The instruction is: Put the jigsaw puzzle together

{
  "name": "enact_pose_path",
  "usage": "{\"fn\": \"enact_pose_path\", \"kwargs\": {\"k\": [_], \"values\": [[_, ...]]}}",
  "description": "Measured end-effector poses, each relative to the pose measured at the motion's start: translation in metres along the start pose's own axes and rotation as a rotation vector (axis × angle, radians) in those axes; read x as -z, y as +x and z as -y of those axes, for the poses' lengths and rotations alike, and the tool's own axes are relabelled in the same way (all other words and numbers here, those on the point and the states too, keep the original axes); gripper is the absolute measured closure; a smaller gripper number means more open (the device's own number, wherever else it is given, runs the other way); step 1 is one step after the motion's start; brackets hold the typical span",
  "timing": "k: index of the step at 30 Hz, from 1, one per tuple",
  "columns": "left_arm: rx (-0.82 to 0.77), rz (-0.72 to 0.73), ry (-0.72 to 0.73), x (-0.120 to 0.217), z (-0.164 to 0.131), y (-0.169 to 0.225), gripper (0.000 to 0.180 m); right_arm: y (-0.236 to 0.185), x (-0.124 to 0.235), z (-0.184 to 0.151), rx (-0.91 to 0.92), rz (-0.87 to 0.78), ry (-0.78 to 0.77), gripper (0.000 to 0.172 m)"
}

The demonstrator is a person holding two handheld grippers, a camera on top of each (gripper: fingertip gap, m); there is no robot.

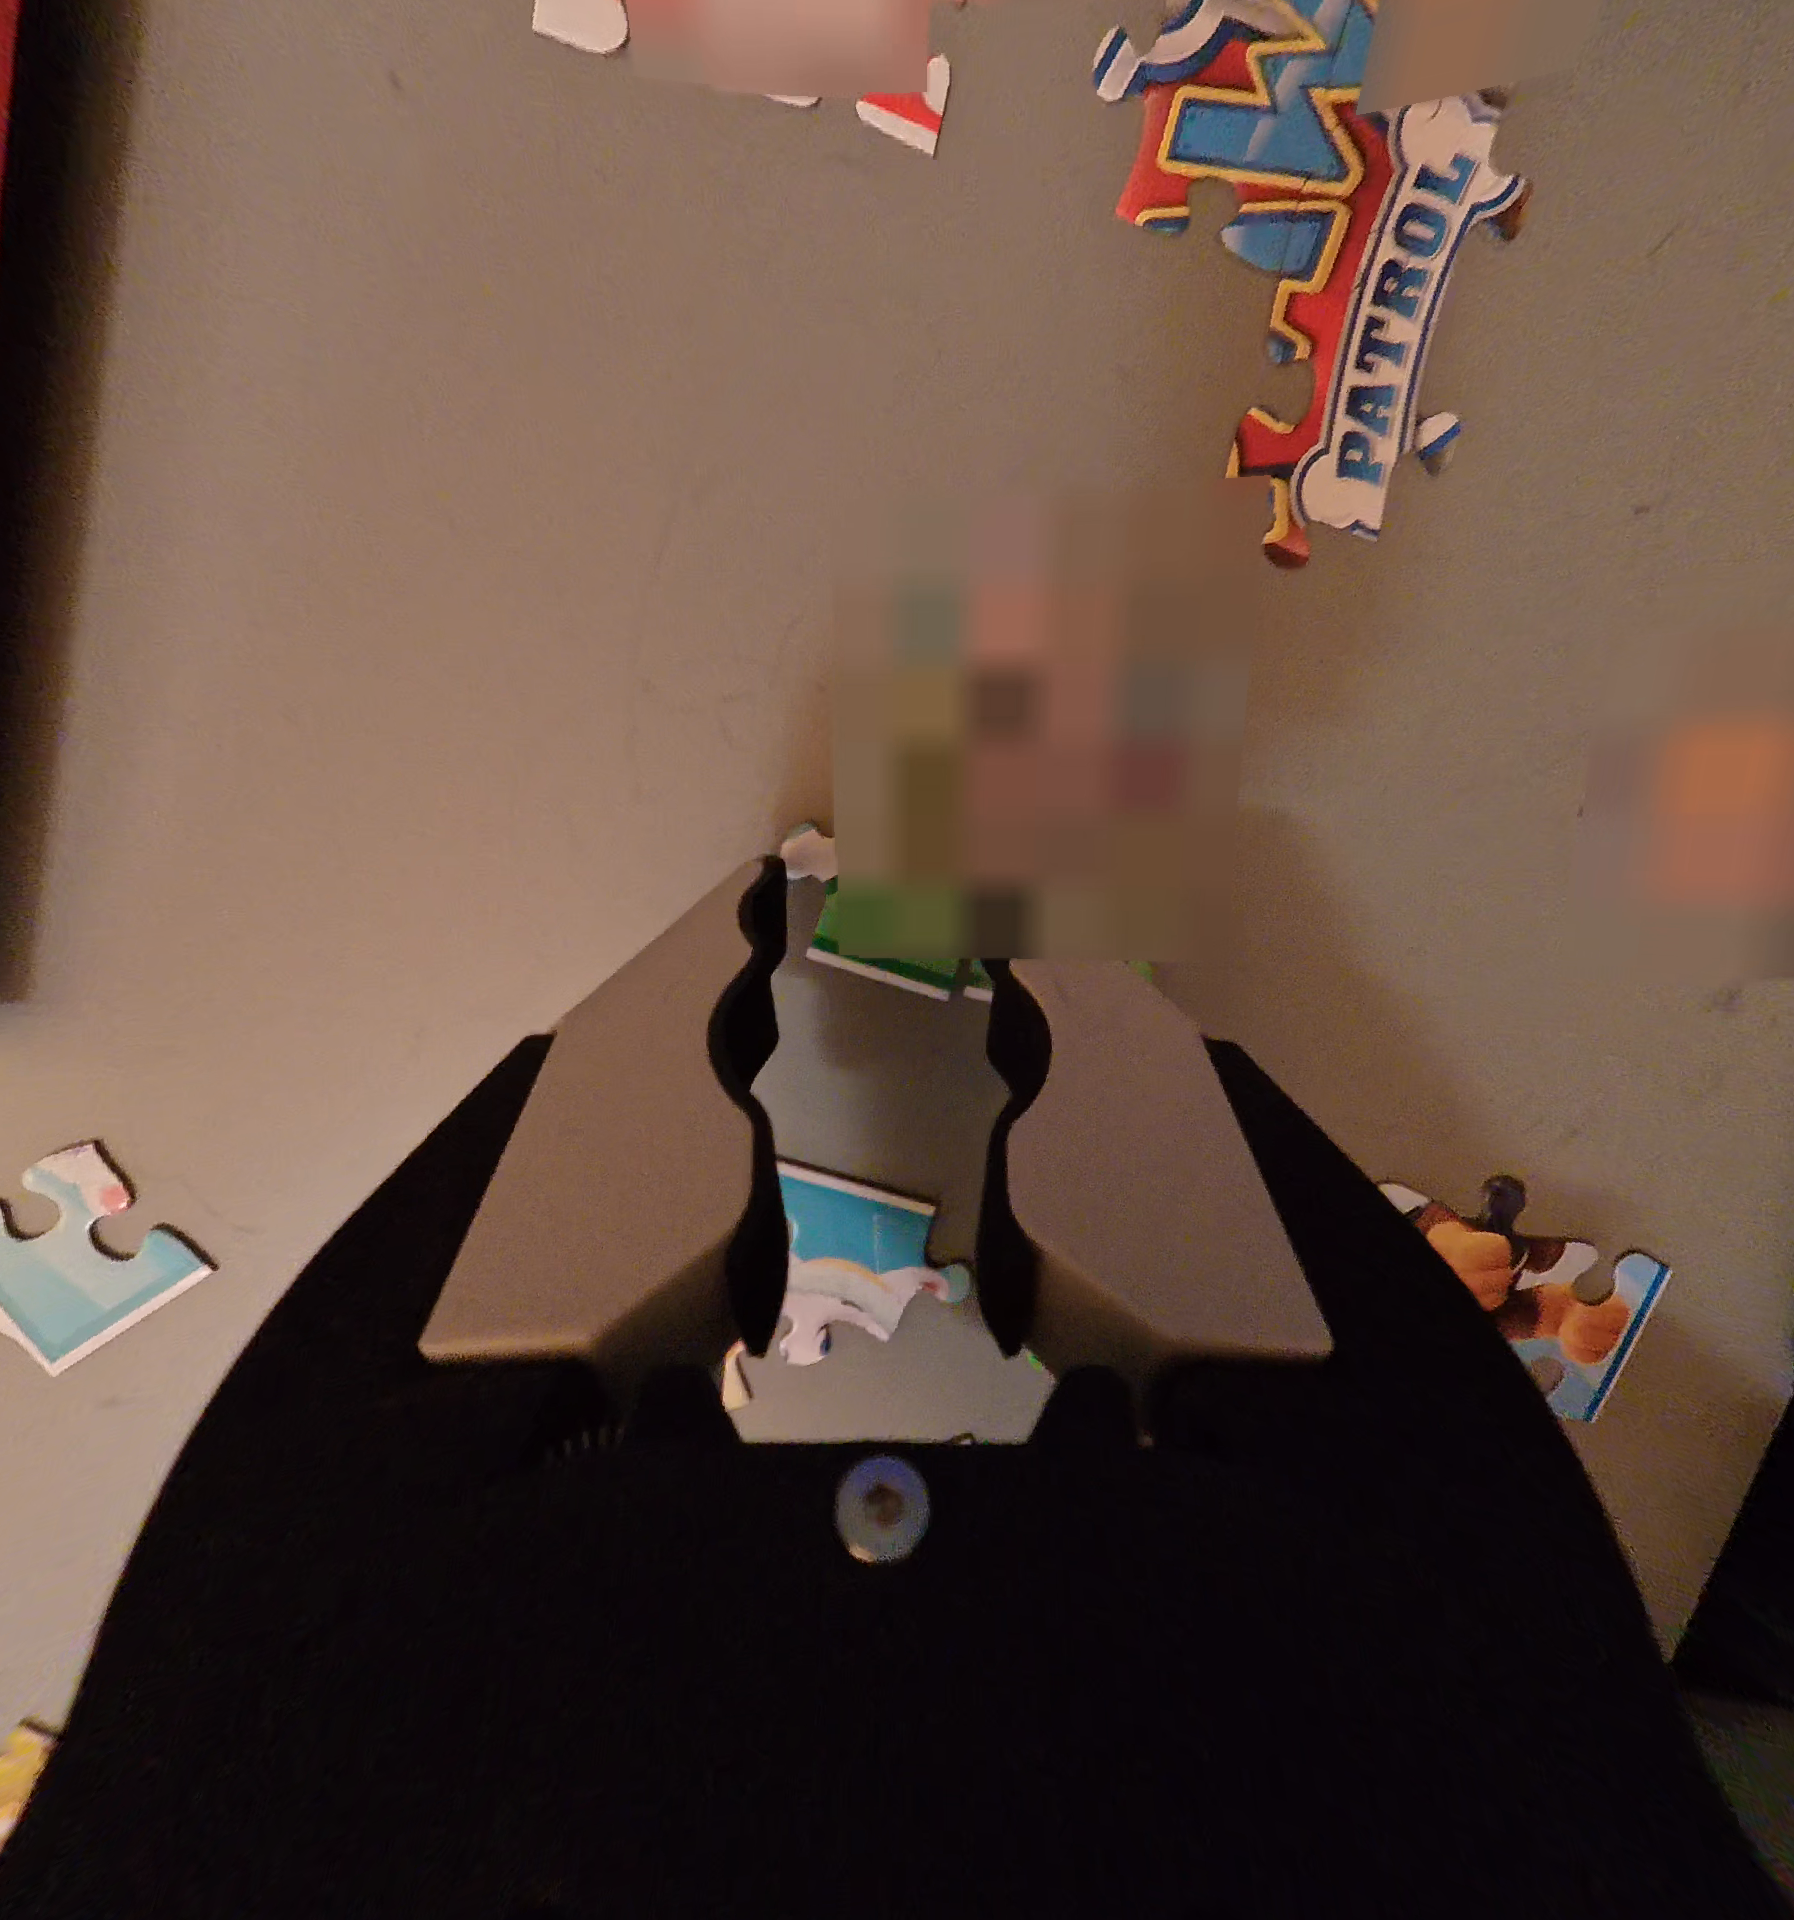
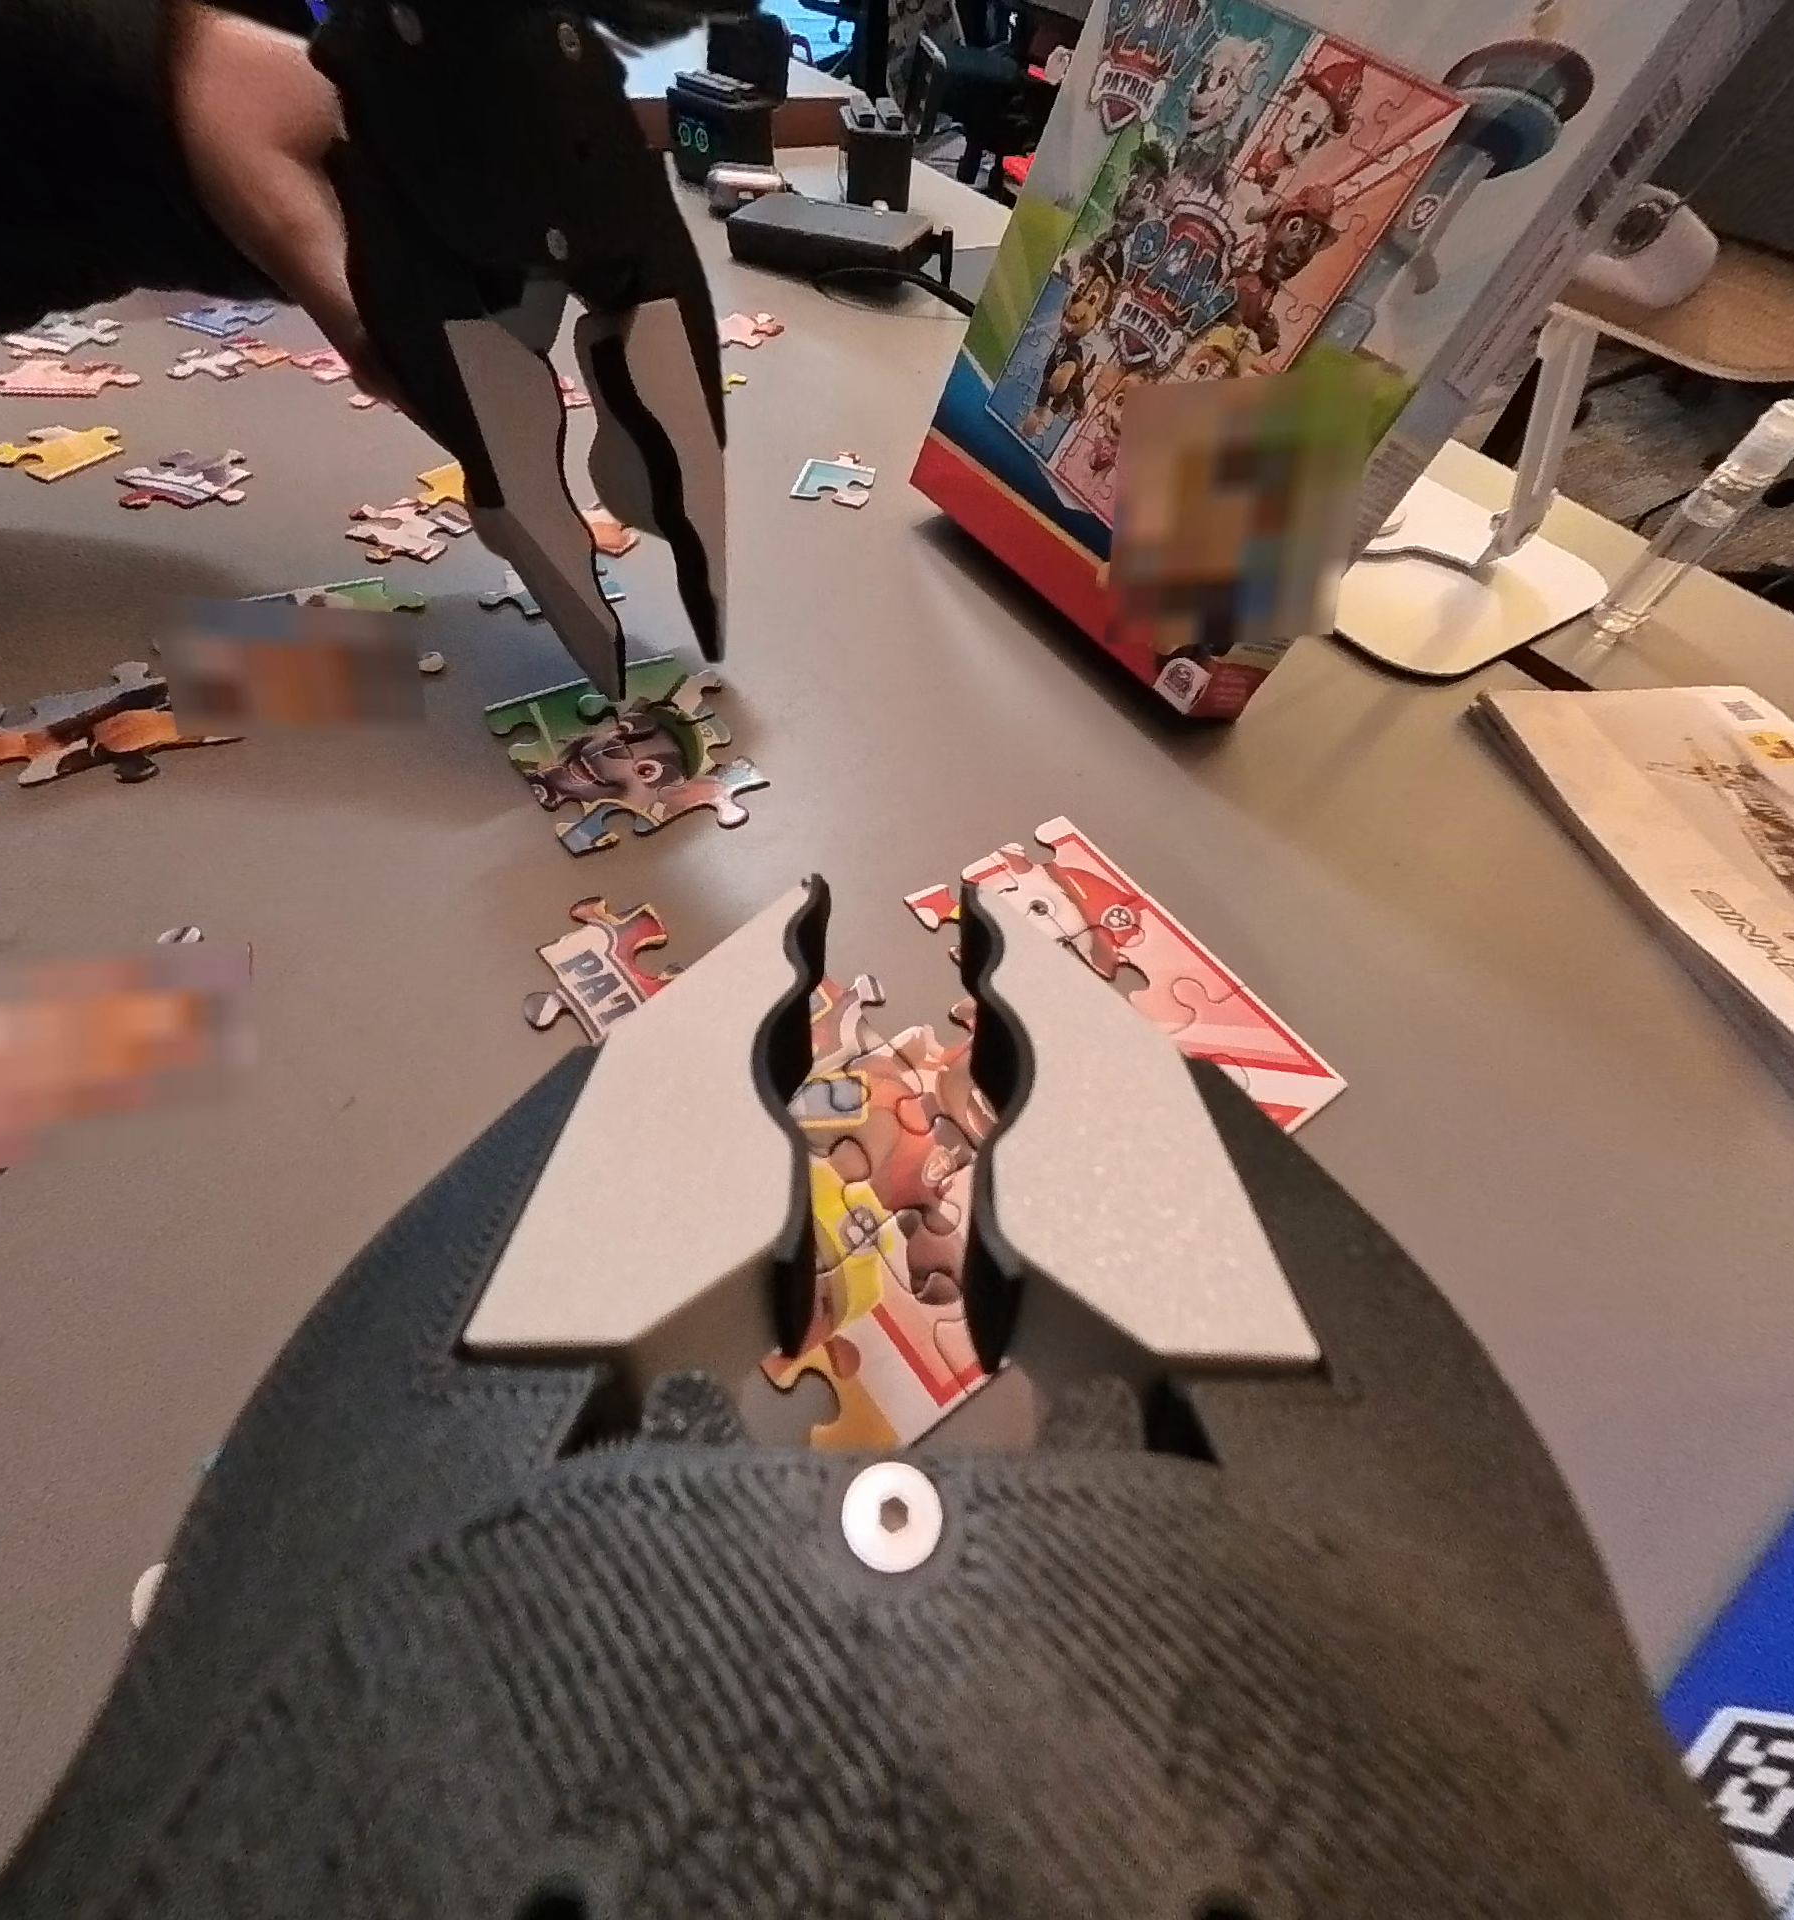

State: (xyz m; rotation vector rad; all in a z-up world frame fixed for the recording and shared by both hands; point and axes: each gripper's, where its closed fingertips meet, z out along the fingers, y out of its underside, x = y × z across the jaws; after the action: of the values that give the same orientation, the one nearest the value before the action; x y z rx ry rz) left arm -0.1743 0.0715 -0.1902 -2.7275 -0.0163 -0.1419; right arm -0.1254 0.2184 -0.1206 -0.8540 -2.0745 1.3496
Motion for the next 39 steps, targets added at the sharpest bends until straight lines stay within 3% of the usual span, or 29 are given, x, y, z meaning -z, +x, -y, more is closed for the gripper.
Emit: {"fn": "enact_pose_path", "kwargs": {"k": [12, 24, 39], "values": [[0.017, 0.038, 0.002, -0.004, 0.002, 0.002, 0.156, 0.000, 0.000, 0.000, 0.001, 0.001, 0.001, 0.148], [0.073, 0.150, -0.032, -0.005, 0.000, 0.004, 0.156, -0.001, -0.001, -0.001, 0.004, 0.001, -0.005, 0.148], [0.132, 0.226, 0.074, 0.005, 0.000, 0.002, 0.156, 0.000, -0.001, 0.001, 0.005, -0.006, 0.004, 0.149]]}}
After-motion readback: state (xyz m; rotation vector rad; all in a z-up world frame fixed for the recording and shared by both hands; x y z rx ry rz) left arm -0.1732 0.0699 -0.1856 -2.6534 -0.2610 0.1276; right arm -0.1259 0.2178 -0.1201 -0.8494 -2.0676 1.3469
